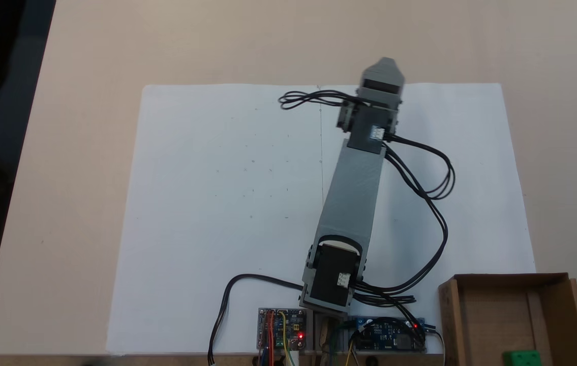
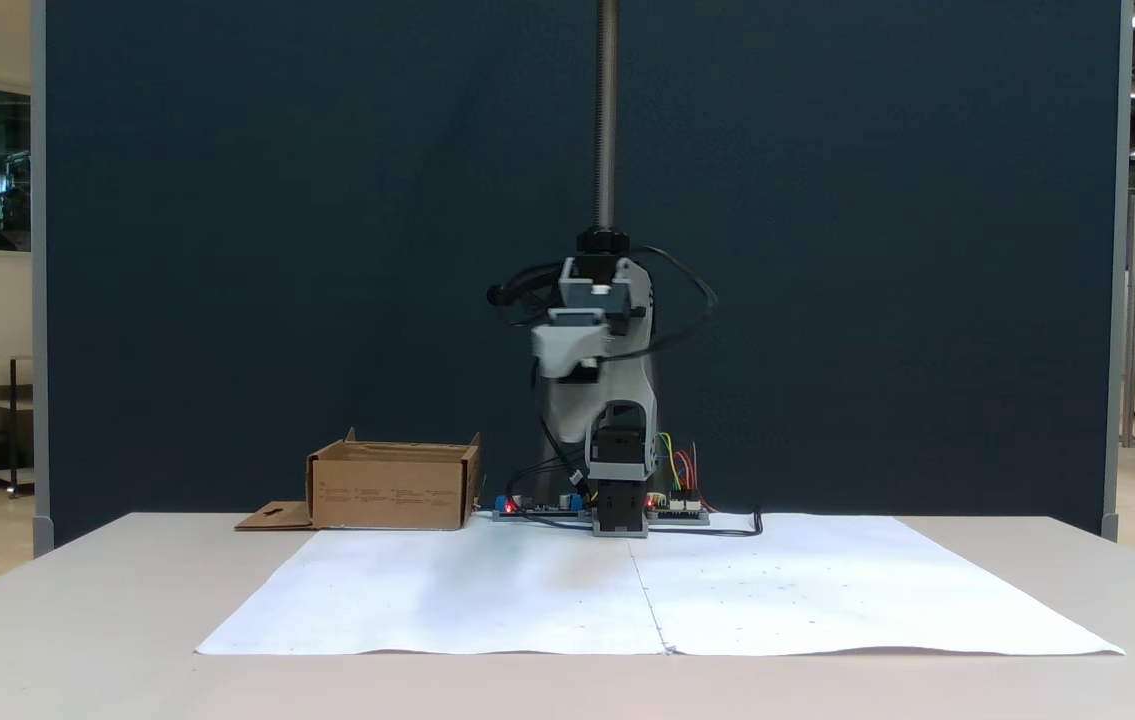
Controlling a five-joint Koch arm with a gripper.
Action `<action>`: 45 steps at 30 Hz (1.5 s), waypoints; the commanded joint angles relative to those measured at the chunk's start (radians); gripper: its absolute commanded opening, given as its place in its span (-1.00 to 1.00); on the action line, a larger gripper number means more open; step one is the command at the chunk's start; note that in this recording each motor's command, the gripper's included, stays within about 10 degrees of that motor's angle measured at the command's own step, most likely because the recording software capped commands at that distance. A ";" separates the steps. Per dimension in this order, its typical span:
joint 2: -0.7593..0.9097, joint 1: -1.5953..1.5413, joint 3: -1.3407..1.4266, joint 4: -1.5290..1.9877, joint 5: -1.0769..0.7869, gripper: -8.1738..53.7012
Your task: Grasp a green dice and put it in the bin.
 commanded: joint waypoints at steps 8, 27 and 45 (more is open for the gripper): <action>0.012 -0.124 0.267 -0.268 0.069 0.67; 0.368 -0.192 0.850 -0.779 0.071 0.67; 0.512 -0.202 1.177 -1.236 0.049 0.68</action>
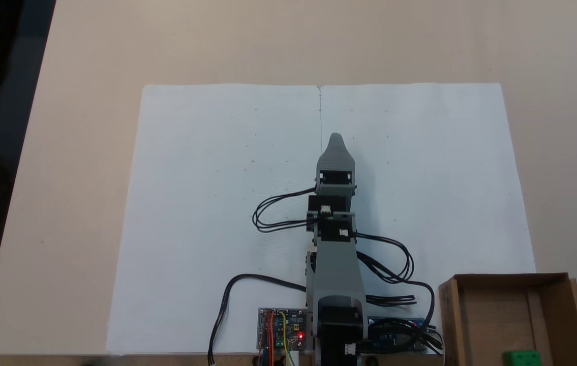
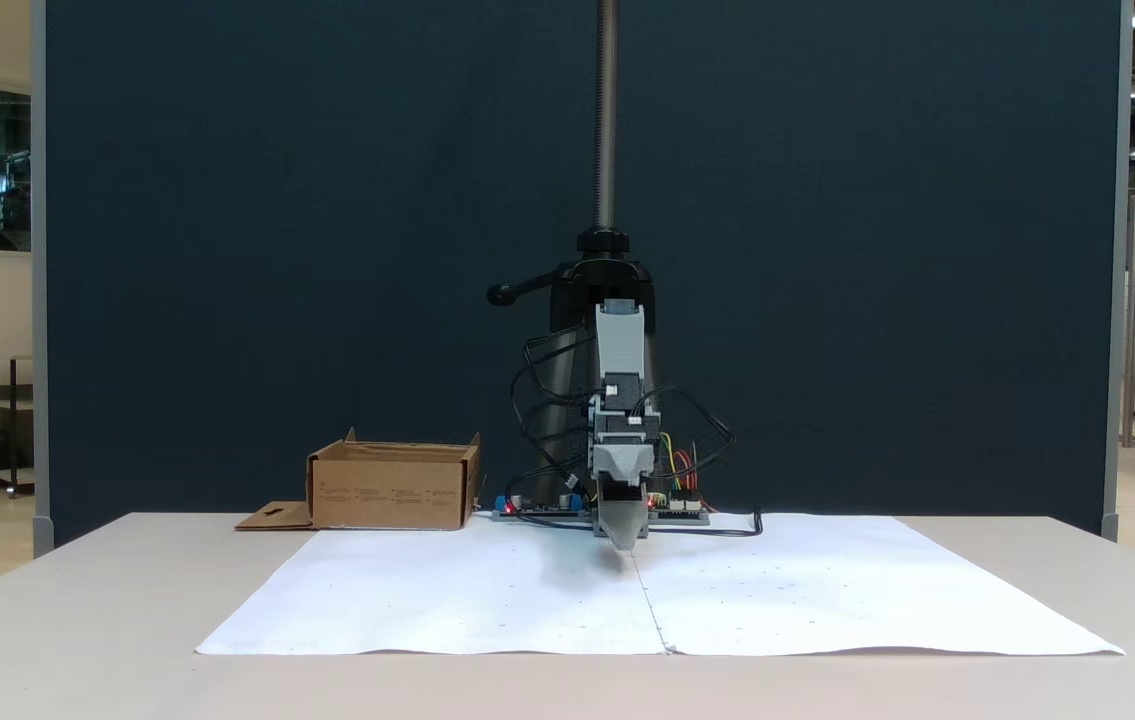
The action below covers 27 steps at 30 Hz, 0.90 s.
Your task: Grasp a green dice and put it in the bin.
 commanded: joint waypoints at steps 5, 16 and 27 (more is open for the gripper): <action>0.121 0.000 0.104 -0.308 0.017 0.68; 0.120 -0.002 0.178 -0.569 -0.023 0.74; 0.121 0.003 0.178 -0.764 -0.035 0.75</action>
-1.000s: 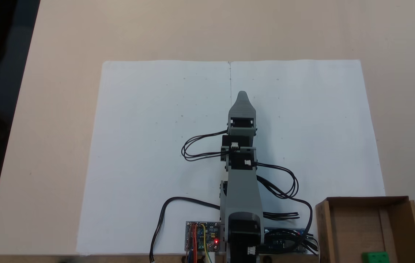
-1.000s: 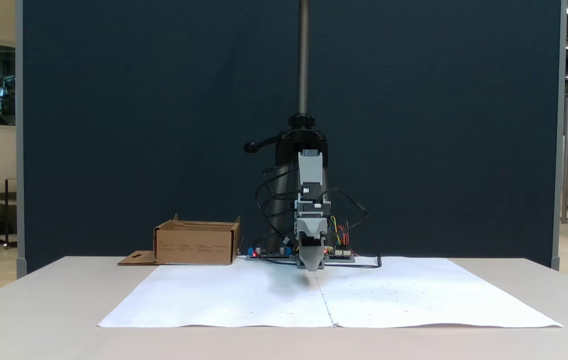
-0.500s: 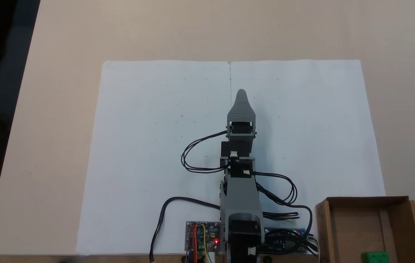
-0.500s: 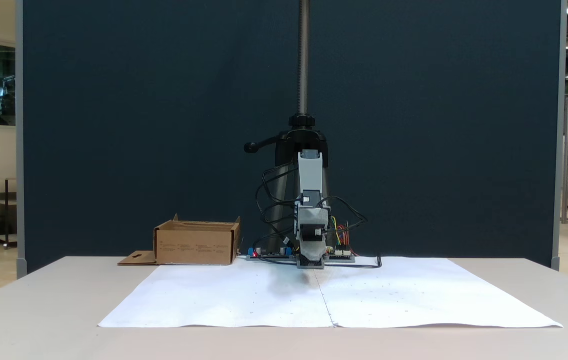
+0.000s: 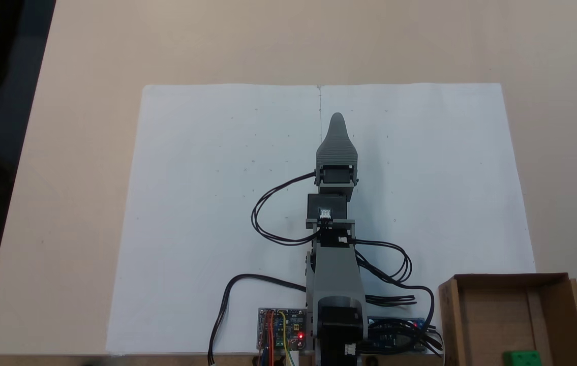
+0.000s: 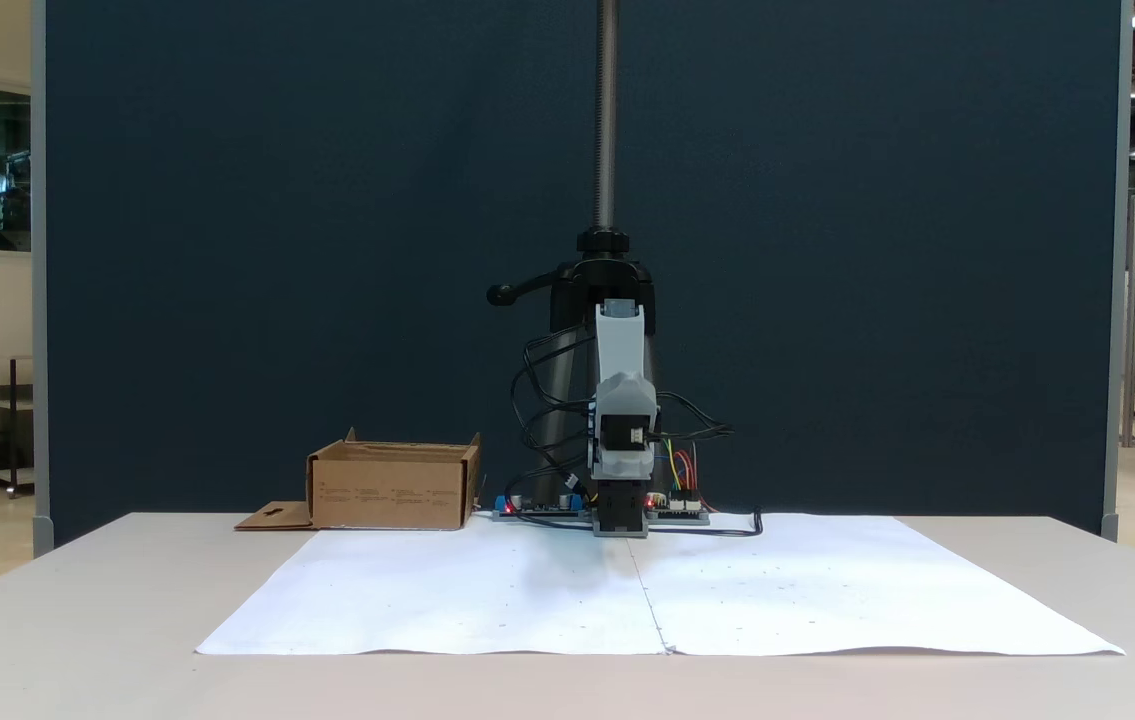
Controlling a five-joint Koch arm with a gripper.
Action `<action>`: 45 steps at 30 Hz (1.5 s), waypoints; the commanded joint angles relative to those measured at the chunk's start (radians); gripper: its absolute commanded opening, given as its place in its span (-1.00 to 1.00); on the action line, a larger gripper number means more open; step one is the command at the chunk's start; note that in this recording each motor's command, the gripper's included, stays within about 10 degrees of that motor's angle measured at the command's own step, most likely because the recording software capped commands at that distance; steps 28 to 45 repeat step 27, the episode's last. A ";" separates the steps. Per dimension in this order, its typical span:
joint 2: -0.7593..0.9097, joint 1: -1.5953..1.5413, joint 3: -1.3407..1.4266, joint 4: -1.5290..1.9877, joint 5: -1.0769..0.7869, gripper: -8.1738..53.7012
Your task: Grasp a green dice and put it in the bin.
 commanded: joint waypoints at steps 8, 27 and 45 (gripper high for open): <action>0.121 0.006 0.074 -0.198 -0.031 0.75; 0.120 0.005 0.074 -0.206 -0.029 0.75; 0.120 0.005 0.074 -0.206 -0.029 0.75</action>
